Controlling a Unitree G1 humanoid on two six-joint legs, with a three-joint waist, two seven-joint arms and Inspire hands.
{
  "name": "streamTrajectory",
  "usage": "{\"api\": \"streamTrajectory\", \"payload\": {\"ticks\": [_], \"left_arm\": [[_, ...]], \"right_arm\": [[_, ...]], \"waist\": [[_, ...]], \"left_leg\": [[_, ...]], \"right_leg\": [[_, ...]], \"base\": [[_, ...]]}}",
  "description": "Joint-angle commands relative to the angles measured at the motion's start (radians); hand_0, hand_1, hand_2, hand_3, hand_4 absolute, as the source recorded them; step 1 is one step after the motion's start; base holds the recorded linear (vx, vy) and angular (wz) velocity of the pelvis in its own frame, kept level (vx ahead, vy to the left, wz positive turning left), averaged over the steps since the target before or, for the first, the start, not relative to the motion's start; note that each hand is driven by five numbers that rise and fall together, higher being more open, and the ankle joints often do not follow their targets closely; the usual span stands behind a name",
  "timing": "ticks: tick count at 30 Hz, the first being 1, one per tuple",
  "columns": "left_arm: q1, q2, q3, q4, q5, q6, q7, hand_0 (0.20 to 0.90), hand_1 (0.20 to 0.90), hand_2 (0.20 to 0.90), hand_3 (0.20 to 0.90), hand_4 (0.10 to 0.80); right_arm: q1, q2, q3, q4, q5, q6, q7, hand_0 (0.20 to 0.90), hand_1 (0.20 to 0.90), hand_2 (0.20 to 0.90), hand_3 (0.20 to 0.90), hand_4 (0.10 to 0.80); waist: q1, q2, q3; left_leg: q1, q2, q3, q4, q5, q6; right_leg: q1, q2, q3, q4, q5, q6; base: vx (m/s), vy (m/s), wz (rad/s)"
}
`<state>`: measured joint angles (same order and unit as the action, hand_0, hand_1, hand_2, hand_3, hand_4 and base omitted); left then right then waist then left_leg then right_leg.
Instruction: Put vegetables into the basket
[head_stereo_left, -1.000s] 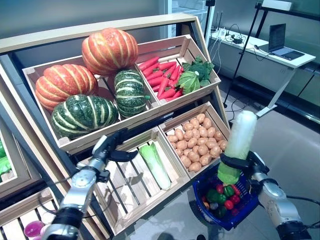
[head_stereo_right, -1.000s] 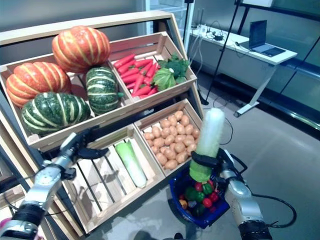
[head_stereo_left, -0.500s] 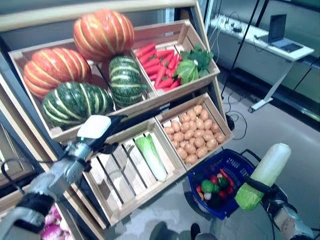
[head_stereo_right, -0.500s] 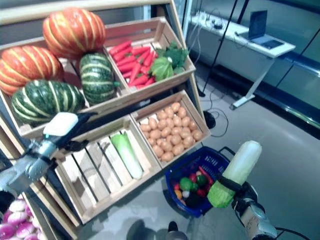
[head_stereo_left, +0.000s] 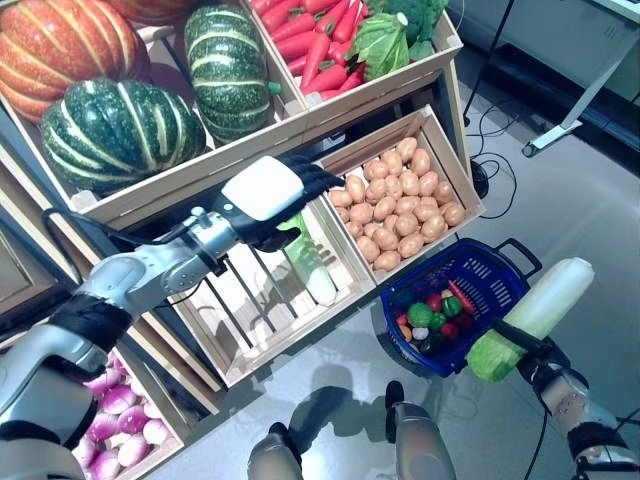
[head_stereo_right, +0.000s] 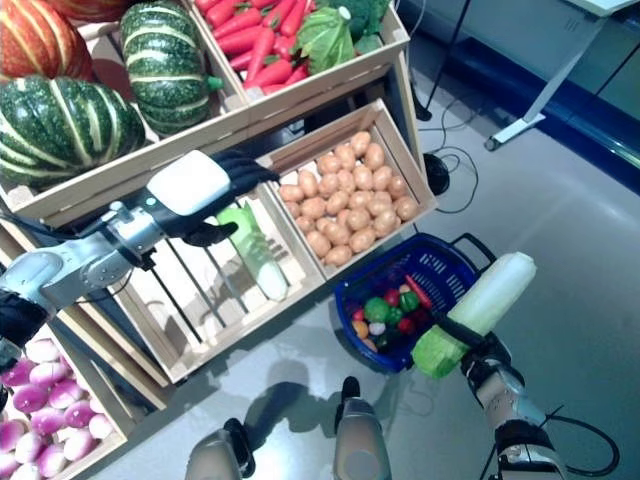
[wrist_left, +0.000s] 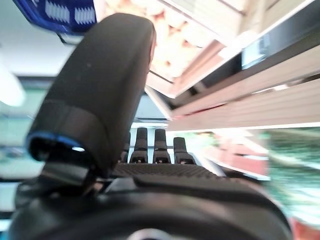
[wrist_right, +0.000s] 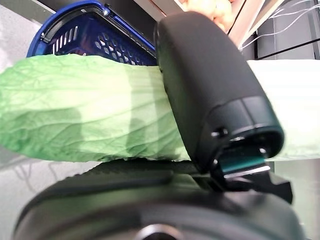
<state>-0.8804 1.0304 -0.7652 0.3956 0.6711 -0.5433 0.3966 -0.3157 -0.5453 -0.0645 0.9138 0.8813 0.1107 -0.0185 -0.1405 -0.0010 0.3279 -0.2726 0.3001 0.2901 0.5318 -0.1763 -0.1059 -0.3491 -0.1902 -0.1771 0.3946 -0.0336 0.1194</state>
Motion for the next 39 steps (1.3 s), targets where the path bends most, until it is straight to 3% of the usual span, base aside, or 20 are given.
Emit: {"api": "streamTrajectory", "payload": {"ticks": [1, 4, 5, 6, 13, 18, 23, 33, 34, 35, 39], "left_arm": [[-0.157, 0.054, 0.020, -0.045, 0.022, 0.026, 0.148, 0.900, 0.900, 0.900, 0.900, 0.800], [-0.226, 0.073, -0.050, -0.065, 0.029, 0.044, 0.118, 0.900, 0.900, 0.900, 0.900, 0.800], [-0.262, 0.079, -0.080, -0.068, 0.016, 0.054, 0.094, 0.900, 0.900, 0.900, 0.900, 0.800], [-0.276, 0.082, -0.096, -0.065, 0.010, 0.058, 0.083, 0.900, 0.900, 0.900, 0.900, 0.800], [-0.413, 0.088, -0.215, -0.020, 0.002, 0.111, 0.067, 0.900, 0.900, 0.900, 0.900, 0.800], [-0.470, 0.093, -0.248, 0.010, 0.001, 0.130, 0.075, 0.900, 0.900, 0.900, 0.900, 0.800], [-0.548, 0.076, -0.284, 0.032, 0.017, 0.154, 0.074, 0.900, 0.900, 0.900, 0.900, 0.800], [-0.650, 0.062, -0.324, 0.066, 0.064, 0.191, 0.144, 0.900, 0.900, 0.900, 0.900, 0.800], [-0.656, 0.060, -0.326, 0.070, 0.069, 0.194, 0.144, 0.900, 0.900, 0.900, 0.900, 0.800], [-0.664, 0.055, -0.332, 0.078, 0.080, 0.201, 0.151, 0.900, 0.900, 0.900, 0.900, 0.800], [-0.699, 0.041, -0.363, 0.094, 0.077, 0.247, 0.172, 0.900, 0.900, 0.900, 0.900, 0.800]], "right_arm": [[-0.085, -0.089, -0.007, 0.028, 0.075, -0.111, 0.039, 0.300, 0.300, 0.300, 0.300, 0.400], [-0.130, -0.105, 0.003, 0.063, 0.094, -0.100, 0.036, 0.300, 0.300, 0.300, 0.300, 0.400], [-0.155, -0.115, 0.004, 0.084, 0.087, -0.092, 0.037, 0.300, 0.300, 0.300, 0.300, 0.400], [-0.168, -0.126, 0.005, 0.101, 0.088, -0.087, 0.044, 0.300, 0.300, 0.300, 0.300, 0.400], [-0.303, -0.187, 0.020, 0.209, 0.132, -0.019, 0.084, 0.300, 0.300, 0.300, 0.300, 0.400], [-0.357, -0.212, 0.023, 0.278, 0.171, 0.044, 0.104, 0.300, 0.300, 0.300, 0.300, 0.400], [-0.427, -0.227, 0.045, 0.321, 0.188, 0.117, 0.102, 0.300, 0.300, 0.300, 0.300, 0.400], [-0.496, -0.220, 0.091, 0.362, 0.210, 0.182, 0.132, 0.300, 0.300, 0.300, 0.300, 0.400], [-0.499, -0.218, 0.095, 0.365, 0.217, 0.184, 0.133, 0.342, 0.342, 0.342, 0.342, 0.428], [-0.504, -0.215, 0.097, 0.368, 0.230, 0.184, 0.117, 0.900, 0.900, 0.900, 0.900, 0.800], [-0.508, -0.201, 0.097, 0.382, 0.264, 0.186, 0.082, 0.900, 0.900, 0.900, 0.900, 0.800]], "waist": [[0.022, 0.000, -0.046], [0.025, 0.004, -0.033], [0.027, 0.004, -0.025], [0.029, 0.007, -0.024], [0.033, 0.024, 0.010], [0.039, 0.028, 0.021], [0.047, 0.037, 0.035], [0.055, 0.054, 0.057], [0.056, 0.054, 0.057], [0.055, 0.056, 0.060], [0.053, 0.053, 0.061]], "left_leg": [[-0.075, -0.012, 0.017, 0.111, -0.037, 0.036], [-0.119, 0.002, -0.012, 0.205, -0.095, 0.028], [-0.150, 0.012, -0.011, 0.238, -0.088, 0.039], [-0.158, 0.010, -0.034, 0.270, -0.122, 0.029], [-0.297, 0.033, -0.077, 0.446, -0.175, 0.013], [-0.387, 0.049, -0.110, 0.552, -0.202, -0.001], [-0.491, 0.059, -0.166, 0.650, -0.218, -0.034], [-0.671, 0.062, -0.214, 0.810, -0.262, -0.049], [-0.687, 0.063, -0.217, 0.824, -0.266, -0.048], [-0.707, 0.066, -0.220, 0.838, -0.271, -0.048], [-0.770, 0.074, -0.238, 0.892, -0.288, -0.047]], "right_leg": [[0.020, -0.048, -0.045, 0.236, -0.149, -0.031], [-0.015, -0.074, -0.035, 0.322, -0.190, -0.022], [-0.039, -0.086, -0.043, 0.347, -0.182, -0.032], [-0.045, -0.092, -0.029, 0.379, -0.209, -0.021], [-0.177, -0.151, -0.001, 0.545, -0.253, -0.019], [-0.264, -0.185, 0.020, 0.635, -0.275, -0.012], [-0.364, -0.216, 0.046, 0.731, -0.296, -0.004], [-0.570, -0.256, 0.074, 0.911, -0.326, 0.006], [-0.588, -0.258, 0.077, 0.927, -0.330, 0.007], [-0.611, -0.260, 0.079, 0.955, -0.337, 0.008], [-0.683, -0.268, 0.091, 1.015, -0.350, 0.010]], "base": [[-0.066, -0.005, 0.05], [-0.035, -0.005, 0.03], [0.049, 0.008, 0.11], [-0.015, 0.001, 0.14], [-0.020, 0.029, 0.08], [0.000, -0.005, 0.06], [-0.006, -0.038, 0.10], [-0.054, -0.035, 0.07], [-0.054, -0.027, 0.11], [-0.053, -0.032, 0.14], [-0.035, -0.030, 0.07]]}}
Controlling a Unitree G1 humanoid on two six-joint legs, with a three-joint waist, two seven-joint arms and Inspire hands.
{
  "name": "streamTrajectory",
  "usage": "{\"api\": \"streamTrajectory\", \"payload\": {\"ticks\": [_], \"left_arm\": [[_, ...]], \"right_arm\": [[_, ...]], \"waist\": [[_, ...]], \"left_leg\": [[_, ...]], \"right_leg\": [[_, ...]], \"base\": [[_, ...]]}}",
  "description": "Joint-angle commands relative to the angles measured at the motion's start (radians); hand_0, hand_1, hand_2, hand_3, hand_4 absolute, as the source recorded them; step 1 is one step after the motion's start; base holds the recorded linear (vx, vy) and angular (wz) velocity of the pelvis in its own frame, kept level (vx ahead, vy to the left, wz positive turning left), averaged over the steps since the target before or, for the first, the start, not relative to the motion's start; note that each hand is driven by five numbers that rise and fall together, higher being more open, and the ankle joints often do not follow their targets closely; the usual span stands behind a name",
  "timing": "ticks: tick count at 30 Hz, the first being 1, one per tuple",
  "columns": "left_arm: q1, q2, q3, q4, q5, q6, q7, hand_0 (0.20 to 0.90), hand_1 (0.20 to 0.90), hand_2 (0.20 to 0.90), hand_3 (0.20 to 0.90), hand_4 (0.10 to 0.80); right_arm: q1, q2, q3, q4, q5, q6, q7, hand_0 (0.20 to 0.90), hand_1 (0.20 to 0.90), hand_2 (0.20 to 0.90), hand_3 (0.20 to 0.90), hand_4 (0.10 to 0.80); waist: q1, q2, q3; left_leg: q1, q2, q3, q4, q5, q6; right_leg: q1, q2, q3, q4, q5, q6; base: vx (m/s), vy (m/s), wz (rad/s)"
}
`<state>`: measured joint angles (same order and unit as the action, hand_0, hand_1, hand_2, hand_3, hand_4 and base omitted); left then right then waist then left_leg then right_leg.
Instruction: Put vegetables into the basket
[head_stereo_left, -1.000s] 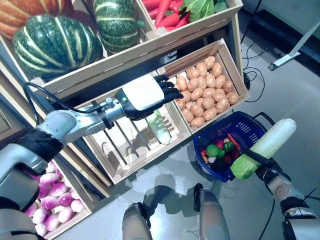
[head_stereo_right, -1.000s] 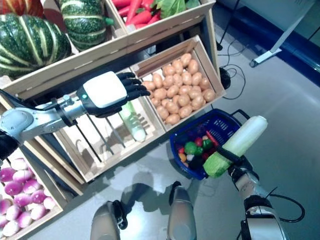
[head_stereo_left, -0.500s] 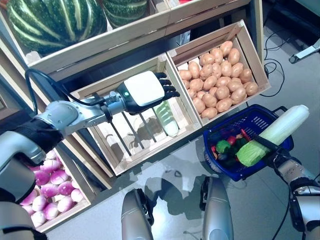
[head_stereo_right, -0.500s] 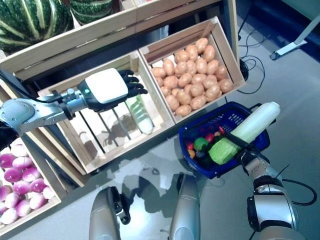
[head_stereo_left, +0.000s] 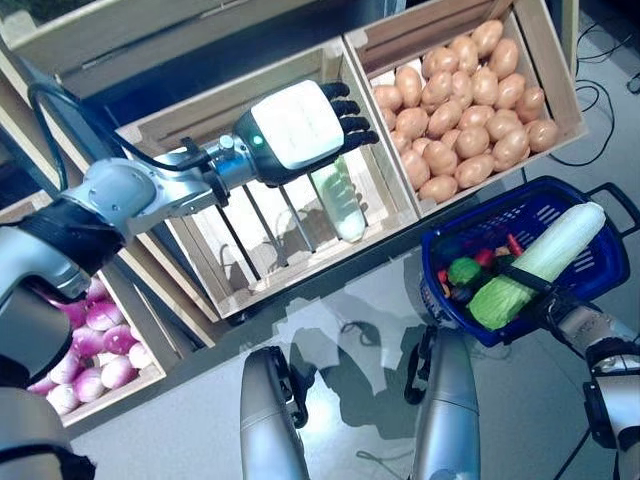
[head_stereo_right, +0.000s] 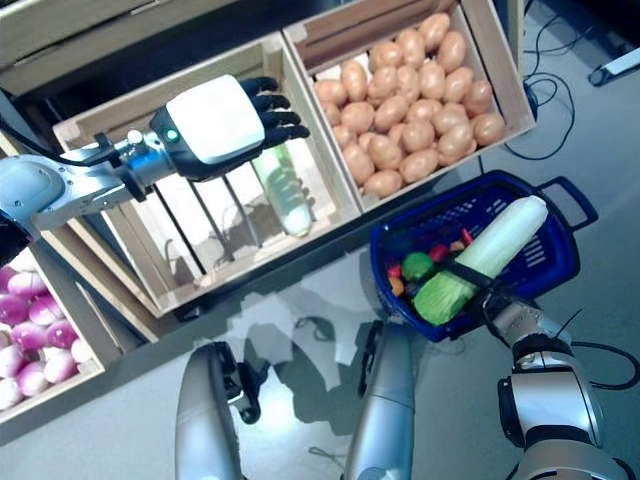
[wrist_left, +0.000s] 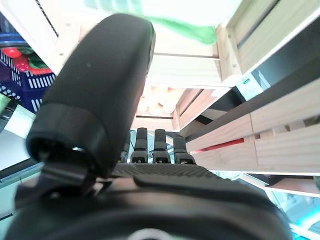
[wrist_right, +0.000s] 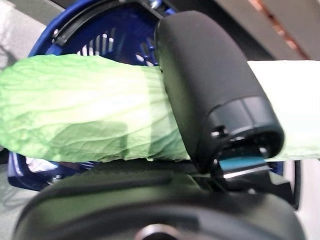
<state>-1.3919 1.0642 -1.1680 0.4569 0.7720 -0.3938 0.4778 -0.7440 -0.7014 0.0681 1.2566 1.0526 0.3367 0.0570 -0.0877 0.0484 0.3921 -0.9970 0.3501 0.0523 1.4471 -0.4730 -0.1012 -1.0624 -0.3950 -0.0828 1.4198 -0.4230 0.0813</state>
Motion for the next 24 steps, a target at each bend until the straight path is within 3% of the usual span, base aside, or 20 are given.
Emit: {"api": "streamTrajectory", "payload": {"ticks": [1, 6, 13, 15, 17, 24], "left_arm": [[-0.195, 0.004, 0.033, 0.038, -0.025, 0.106, 0.094, 0.900, 0.900, 0.900, 0.900, 0.800], [-0.215, -0.005, 0.001, 0.088, -0.012, 0.107, 0.068, 0.900, 0.900, 0.900, 0.900, 0.800], [-0.264, -0.018, -0.070, 0.091, -0.037, 0.126, -0.021, 0.900, 0.900, 0.900, 0.900, 0.800], [-0.266, -0.009, -0.088, 0.082, -0.044, 0.127, -0.027, 0.900, 0.900, 0.900, 0.900, 0.800], [-0.264, -0.005, -0.093, 0.080, -0.037, 0.127, -0.014, 0.900, 0.900, 0.900, 0.900, 0.800], [-0.241, -0.010, -0.103, 0.098, -0.005, 0.096, -0.029, 0.900, 0.900, 0.900, 0.900, 0.800]], "right_arm": [[-0.083, -0.041, -0.036, 0.042, 0.130, -0.049, -0.010, 0.900, 0.900, 0.900, 0.900, 0.800], [-0.056, -0.001, -0.094, 0.007, 0.376, -0.075, -0.021, 0.900, 0.900, 0.900, 0.900, 0.800], [0.005, 0.009, -0.123, -0.041, 0.373, -0.134, -0.059, 0.900, 0.900, 0.900, 0.900, 0.800], [0.029, 0.002, -0.156, -0.059, 0.491, -0.166, -0.085, 0.900, 0.900, 0.900, 0.900, 0.800], [0.051, 0.013, -0.186, -0.083, 0.562, -0.171, -0.097, 0.900, 0.900, 0.900, 0.900, 0.800], [0.095, 0.028, -0.222, -0.115, 0.565, -0.245, -0.172, 0.900, 0.900, 0.900, 0.900, 0.800]], "waist": [[0.001, 0.003, -0.004], [-0.012, -0.005, -0.006], [-0.033, -0.017, -0.009], [-0.042, -0.021, -0.007], [-0.047, -0.024, -0.005], [-0.061, -0.031, -0.006]], "left_leg": [[-0.056, 0.026, -0.003, -0.014, 0.005, -0.051], [-0.104, 0.027, -0.022, 0.024, -0.016, -0.047], [-0.155, 0.041, -0.031, 0.067, -0.035, -0.041], [-0.170, 0.047, -0.035, 0.083, -0.043, -0.038], [-0.181, 0.050, -0.040, 0.096, -0.048, -0.037], [-0.206, 0.057, -0.045, 0.123, -0.059, -0.033]], "right_leg": [[0.019, -0.064, -0.002, -0.002, 0.038, 0.049], [-0.036, -0.056, 0.014, 0.040, 0.028, 0.054], [-0.091, -0.052, 0.032, 0.076, 0.021, 0.056], [-0.108, -0.049, 0.040, 0.088, 0.019, 0.058], [-0.121, -0.047, 0.047, 0.101, 0.017, 0.059], [-0.149, -0.045, 0.058, 0.117, 0.020, 0.061]], "base": [[-0.031, -0.025, 0.10], [-0.003, -0.004, 0.01], [0.000, 0.000, 0.00], [0.000, 0.000, 0.00], [0.000, 0.000, 0.00], [-0.002, -0.001, 0.00]]}}
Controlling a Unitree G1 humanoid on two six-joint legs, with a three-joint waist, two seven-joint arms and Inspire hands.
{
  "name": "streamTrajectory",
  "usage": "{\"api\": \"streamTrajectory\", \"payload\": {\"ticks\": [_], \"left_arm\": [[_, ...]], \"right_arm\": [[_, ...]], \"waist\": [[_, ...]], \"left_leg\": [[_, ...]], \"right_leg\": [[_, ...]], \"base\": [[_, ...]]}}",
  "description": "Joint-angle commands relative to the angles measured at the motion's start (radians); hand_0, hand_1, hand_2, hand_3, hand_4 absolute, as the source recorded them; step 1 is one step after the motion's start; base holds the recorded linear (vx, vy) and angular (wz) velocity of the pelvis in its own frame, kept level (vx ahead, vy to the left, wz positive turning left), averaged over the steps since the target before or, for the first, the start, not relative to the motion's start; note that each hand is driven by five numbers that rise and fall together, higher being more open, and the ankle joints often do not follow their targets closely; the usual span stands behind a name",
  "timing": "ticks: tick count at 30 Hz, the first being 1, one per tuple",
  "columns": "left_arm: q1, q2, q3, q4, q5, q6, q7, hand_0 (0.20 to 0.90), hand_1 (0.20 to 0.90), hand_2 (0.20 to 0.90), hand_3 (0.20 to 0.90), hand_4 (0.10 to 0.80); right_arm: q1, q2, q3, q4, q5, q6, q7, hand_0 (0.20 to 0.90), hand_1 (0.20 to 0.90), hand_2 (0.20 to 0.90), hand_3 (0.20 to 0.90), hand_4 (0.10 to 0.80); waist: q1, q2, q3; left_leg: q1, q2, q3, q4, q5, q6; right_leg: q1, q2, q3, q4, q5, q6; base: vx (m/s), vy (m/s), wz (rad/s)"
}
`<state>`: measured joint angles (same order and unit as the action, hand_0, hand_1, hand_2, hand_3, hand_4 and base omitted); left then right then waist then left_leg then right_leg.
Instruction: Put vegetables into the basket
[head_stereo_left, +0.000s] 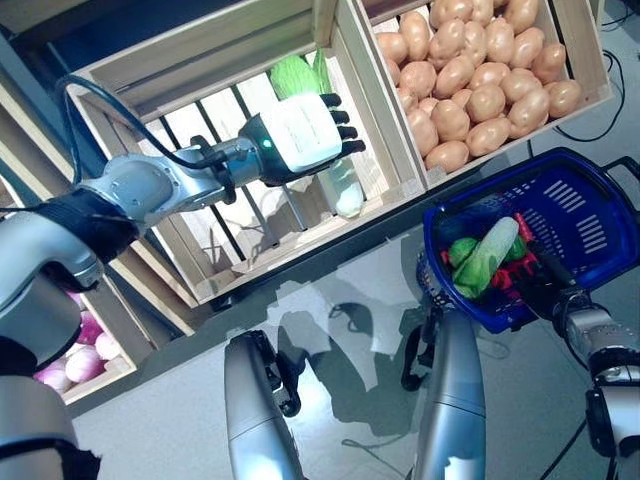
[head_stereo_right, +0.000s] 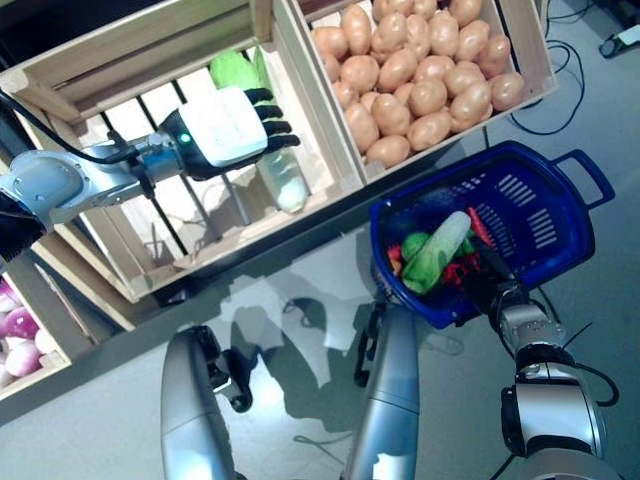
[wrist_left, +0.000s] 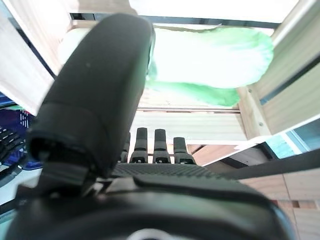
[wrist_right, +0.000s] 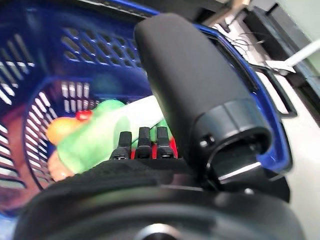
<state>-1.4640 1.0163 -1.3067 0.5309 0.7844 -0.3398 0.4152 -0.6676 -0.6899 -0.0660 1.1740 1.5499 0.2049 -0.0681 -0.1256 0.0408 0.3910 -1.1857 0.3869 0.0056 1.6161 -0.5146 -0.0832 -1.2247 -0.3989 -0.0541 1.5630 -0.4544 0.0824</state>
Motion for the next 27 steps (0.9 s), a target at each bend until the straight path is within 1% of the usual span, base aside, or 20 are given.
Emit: {"api": "streamTrajectory", "payload": {"ticks": [1, 5, 10, 13, 19, 20, 22, 23, 27], "left_arm": [[-0.168, 0.037, 0.035, 0.024, -0.015, 0.038, 0.030, 0.900, 0.900, 0.900, 0.900, 0.800], [-0.173, 0.030, 0.014, 0.031, -0.039, 0.038, -0.030, 0.900, 0.900, 0.900, 0.900, 0.800], [-0.169, 0.020, 0.015, 0.050, -0.053, 0.018, -0.047, 0.900, 0.900, 0.900, 0.900, 0.800], [-0.158, -0.007, 0.014, 0.077, -0.050, 0.004, -0.069, 0.900, 0.900, 0.900, 0.900, 0.800], [-0.134, -0.067, 0.010, 0.135, -0.048, 0.045, -0.154, 0.900, 0.900, 0.900, 0.900, 0.800], [-0.130, -0.079, 0.010, 0.149, -0.071, 0.059, -0.190, 0.900, 0.900, 0.900, 0.900, 0.800], [-0.130, -0.099, 0.015, 0.177, -0.103, 0.051, -0.218, 0.900, 0.900, 0.900, 0.900, 0.800], [-0.125, -0.108, 0.025, 0.198, -0.107, 0.044, -0.236, 0.900, 0.900, 0.900, 0.900, 0.800], [-0.115, -0.135, 0.031, 0.253, -0.125, 0.065, -0.282, 0.900, 0.900, 0.900, 0.900, 0.800]], "right_arm": [[0.018, 0.017, -0.088, -0.034, 0.069, -0.119, -0.049, 0.900, 0.900, 0.900, 0.900, 0.800], [0.027, 0.016, -0.093, -0.066, 0.071, -0.134, -0.041, 0.900, 0.900, 0.900, 0.900, 0.800], [0.058, 0.027, -0.093, -0.130, 0.062, -0.141, -0.021, 0.900, 0.900, 0.900, 0.900, 0.800], [0.070, 0.025, -0.092, -0.169, 0.068, -0.143, -0.016, 0.900, 0.900, 0.900, 0.900, 0.800], [0.085, 0.032, -0.080, -0.207, 0.071, -0.145, 0.001, 0.900, 0.900, 0.900, 0.900, 0.800], [0.085, 0.032, -0.076, -0.215, 0.075, -0.144, 0.002, 0.900, 0.900, 0.900, 0.900, 0.800], [0.083, 0.033, -0.071, -0.226, 0.083, -0.138, 0.012, 0.900, 0.900, 0.900, 0.900, 0.800], [0.082, 0.035, -0.072, -0.239, 0.084, -0.130, 0.015, 0.900, 0.900, 0.900, 0.900, 0.800], [0.096, 0.051, -0.061, -0.296, 0.074, -0.125, 0.042, 0.900, 0.900, 0.900, 0.900, 0.800]], "waist": [[-0.023, -0.023, -0.005], [-0.035, -0.026, 0.003], [-0.047, -0.036, 0.019], [-0.057, -0.048, 0.030], [-0.069, -0.065, 0.045], [-0.071, -0.069, 0.048], [-0.074, -0.076, 0.053], [-0.077, -0.079, 0.056], [-0.087, -0.088, 0.063]], "left_leg": [[-0.019, 0.021, 0.001, -0.046, -0.017, -0.051], [-0.044, 0.037, -0.007, -0.022, -0.020, -0.052], [-0.081, 0.053, -0.019, 0.016, -0.031, -0.052], [-0.122, 0.062, -0.032, 0.052, -0.040, -0.055], [-0.160, 0.069, -0.049, 0.098, -0.052, -0.053], [-0.165, 0.071, -0.051, 0.108, -0.054, -0.051], [-0.173, 0.072, -0.055, 0.121, -0.056, -0.048], [-0.177, 0.073, -0.056, 0.130, -0.058, -0.048], [-0.193, 0.072, -0.061, 0.148, -0.062, -0.043]], "right_leg": [[0.012, -0.041, 0.030, -0.026, 0.052, 0.060], [-0.011, -0.042, 0.039, -0.016, 0.058, 0.062], [-0.050, -0.041, 0.056, 0.008, 0.061, 0.063], [-0.090, -0.040, 0.069, 0.034, 0.061, 0.064], [-0.131, -0.034, 0.079, 0.066, 0.064, 0.063], [-0.135, -0.033, 0.079, 0.070, 0.065, 0.062], [-0.143, -0.028, 0.080, 0.080, 0.068, 0.062], [-0.146, -0.026, 0.080, 0.085, 0.067, 0.061], [-0.160, -0.018, 0.086, 0.098, 0.066, 0.055]], "base": [[0.000, 0.000, 0.00], [-0.015, 0.014, -0.03], [-0.046, 0.007, -0.10], [-0.063, -0.023, -0.03], [-0.029, -0.005, -0.01], [-0.025, 0.006, -0.04], [-0.021, 0.010, -0.08], [-0.018, 0.013, -0.15], [-0.009, 0.011, -0.14]]}}
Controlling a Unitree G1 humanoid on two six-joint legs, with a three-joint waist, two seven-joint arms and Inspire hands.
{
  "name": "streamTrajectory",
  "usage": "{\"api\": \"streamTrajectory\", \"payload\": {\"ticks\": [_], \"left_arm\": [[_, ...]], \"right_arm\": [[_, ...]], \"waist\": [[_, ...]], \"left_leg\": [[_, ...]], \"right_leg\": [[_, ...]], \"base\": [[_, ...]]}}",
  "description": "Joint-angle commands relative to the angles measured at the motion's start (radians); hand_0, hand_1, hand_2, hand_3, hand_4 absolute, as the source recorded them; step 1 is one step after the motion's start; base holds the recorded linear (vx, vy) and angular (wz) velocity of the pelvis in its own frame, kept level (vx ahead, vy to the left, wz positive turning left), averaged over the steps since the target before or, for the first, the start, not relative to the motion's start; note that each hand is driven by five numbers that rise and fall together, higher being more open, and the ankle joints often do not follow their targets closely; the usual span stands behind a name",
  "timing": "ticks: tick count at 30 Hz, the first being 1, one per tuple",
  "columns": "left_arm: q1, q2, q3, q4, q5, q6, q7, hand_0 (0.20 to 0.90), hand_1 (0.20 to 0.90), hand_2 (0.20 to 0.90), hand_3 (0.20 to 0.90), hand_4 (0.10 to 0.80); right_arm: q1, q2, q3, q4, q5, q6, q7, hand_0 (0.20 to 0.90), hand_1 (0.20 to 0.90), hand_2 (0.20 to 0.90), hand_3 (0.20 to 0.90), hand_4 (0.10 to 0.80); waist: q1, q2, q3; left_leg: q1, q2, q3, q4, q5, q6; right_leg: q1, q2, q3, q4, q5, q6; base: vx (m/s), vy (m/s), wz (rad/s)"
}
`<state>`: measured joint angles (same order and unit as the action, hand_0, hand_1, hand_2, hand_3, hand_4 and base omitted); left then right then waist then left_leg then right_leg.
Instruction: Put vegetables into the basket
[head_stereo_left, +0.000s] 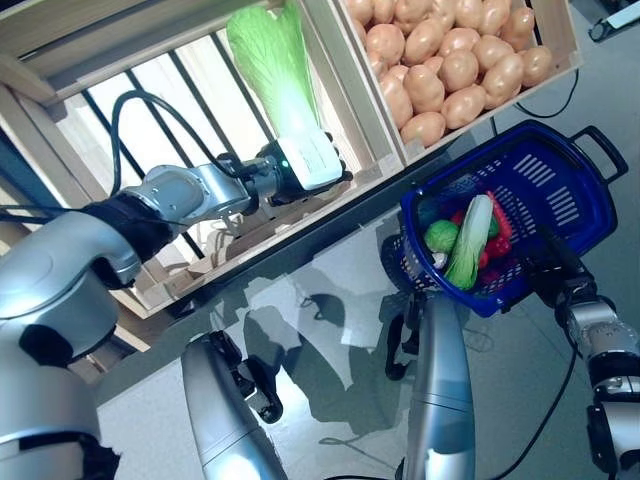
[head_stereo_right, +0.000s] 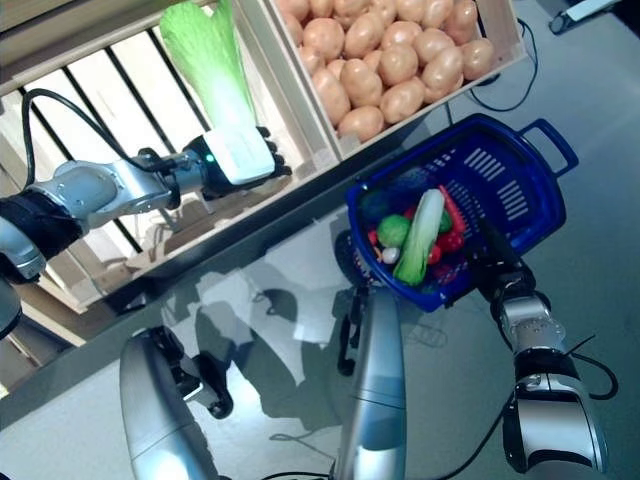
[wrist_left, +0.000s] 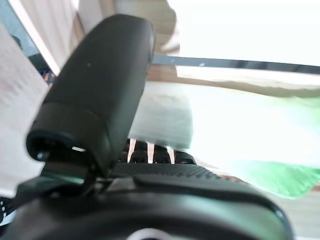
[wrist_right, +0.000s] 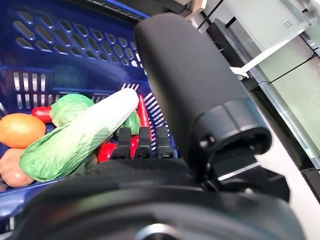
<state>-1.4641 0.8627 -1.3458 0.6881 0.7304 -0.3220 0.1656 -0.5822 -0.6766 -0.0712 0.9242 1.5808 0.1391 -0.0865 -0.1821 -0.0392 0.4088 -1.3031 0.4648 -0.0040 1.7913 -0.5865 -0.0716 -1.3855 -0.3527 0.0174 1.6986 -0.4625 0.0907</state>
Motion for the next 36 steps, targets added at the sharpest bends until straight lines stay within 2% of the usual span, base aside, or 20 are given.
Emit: {"api": "streamTrajectory", "payload": {"ticks": [1, 4, 8, 16, 17, 18, 31, 36], "left_arm": [[-0.113, 0.013, 0.072, 0.106, -0.064, 0.045, -0.039, 0.900, 0.900, 0.900, 0.900, 0.800], [-0.105, 0.004, 0.073, 0.129, -0.054, 0.048, -0.067, 0.900, 0.900, 0.900, 0.900, 0.800], [-0.101, 0.005, 0.083, 0.166, -0.030, 0.103, -0.126, 0.900, 0.900, 0.900, 0.900, 0.800], [-0.061, 0.002, 0.139, 0.212, 0.043, 0.202, -0.112, 0.900, 0.900, 0.900, 0.900, 0.800], [-0.053, 0.005, 0.149, 0.216, 0.053, 0.214, -0.106, 0.627, 0.627, 0.627, 0.627, 0.618], [-0.047, 0.009, 0.155, 0.219, 0.054, 0.214, -0.093, 0.300, 0.300, 0.300, 0.300, 0.400], [0.011, 0.057, 0.214, 0.208, 0.026, 0.103, 0.009, 0.300, 0.300, 0.300, 0.300, 0.400], [0.032, 0.081, 0.235, 0.200, 0.032, 0.015, 0.081, 0.300, 0.300, 0.300, 0.300, 0.400]], "right_arm": [[0.014, 0.041, -0.053, -0.063, 0.040, -0.060, 0.063, 0.900, 0.900, 0.900, 0.900, 0.800], [0.033, 0.048, -0.048, -0.108, 0.027, -0.064, 0.076, 0.900, 0.900, 0.900, 0.900, 0.800], [0.049, 0.060, -0.027, -0.207, 0.018, -0.082, 0.074, 0.900, 0.900, 0.900, 0.900, 0.800], [0.084, 0.094, -0.007, -0.367, -0.020, -0.097, 0.027, 0.900, 0.900, 0.900, 0.900, 0.800], [0.090, 0.098, -0.010, -0.376, -0.028, -0.103, 0.023, 0.900, 0.900, 0.900, 0.900, 0.800], [0.095, 0.098, -0.013, -0.383, -0.029, -0.105, 0.019, 0.900, 0.900, 0.900, 0.900, 0.800], [0.129, 0.116, -0.029, -0.450, -0.101, -0.103, -0.023, 0.900, 0.900, 0.900, 0.900, 0.800], [0.134, 0.130, -0.019, -0.471, -0.129, -0.083, -0.031, 0.900, 0.900, 0.900, 0.900, 0.800]], "waist": [[-0.034, -0.010, 0.046], [-0.040, -0.017, 0.052], [-0.044, -0.027, 0.065], [-0.053, -0.042, 0.072], [-0.052, -0.042, 0.072], [-0.052, -0.042, 0.071], [-0.047, -0.029, 0.022], [-0.040, -0.024, -0.007]], "left_leg": [[-0.077, -0.003, -0.051, -0.021, 0.008, -0.054], [-0.082, -0.004, -0.062, -0.009, 0.007, -0.050], [-0.105, 0.001, -0.071, 0.014, 0.006, -0.042], [-0.119, 0.020, -0.082, 0.040, 0.004, -0.039], [-0.115, 0.020, -0.082, 0.039, 0.005, -0.038], [-0.111, 0.021, -0.081, 0.036, 0.006, -0.036], [-0.019, 0.035, -0.058, -0.033, 0.027, -0.029], [0.053, 0.042, -0.036, -0.092, 0.045, -0.021]], "right_leg": [[-0.002, -0.064, 0.017, -0.035, 0.074, 0.045], [-0.007, -0.062, 0.024, -0.028, 0.075, 0.041], [-0.029, -0.061, 0.029, -0.016, 0.079, 0.037], [-0.045, -0.063, 0.035, 0.005, 0.078, 0.033], [-0.042, -0.064, 0.034, 0.004, 0.079, 0.033], [-0.039, -0.067, 0.032, 0.003, 0.079, 0.034], [0.053, -0.100, 0.011, -0.040, 0.074, 0.028], [0.127, -0.107, -0.006, -0.076, 0.075, 0.026]], "base": [[0.010, -0.001, -0.10], [0.016, -0.003, -0.04], [0.003, 0.000, -0.01], [0.015, -0.002, -0.04], [0.034, 0.008, -0.04], [0.032, 0.004, -0.03], [0.050, 0.006, -0.01], [0.065, 0.021, 0.02]]}}
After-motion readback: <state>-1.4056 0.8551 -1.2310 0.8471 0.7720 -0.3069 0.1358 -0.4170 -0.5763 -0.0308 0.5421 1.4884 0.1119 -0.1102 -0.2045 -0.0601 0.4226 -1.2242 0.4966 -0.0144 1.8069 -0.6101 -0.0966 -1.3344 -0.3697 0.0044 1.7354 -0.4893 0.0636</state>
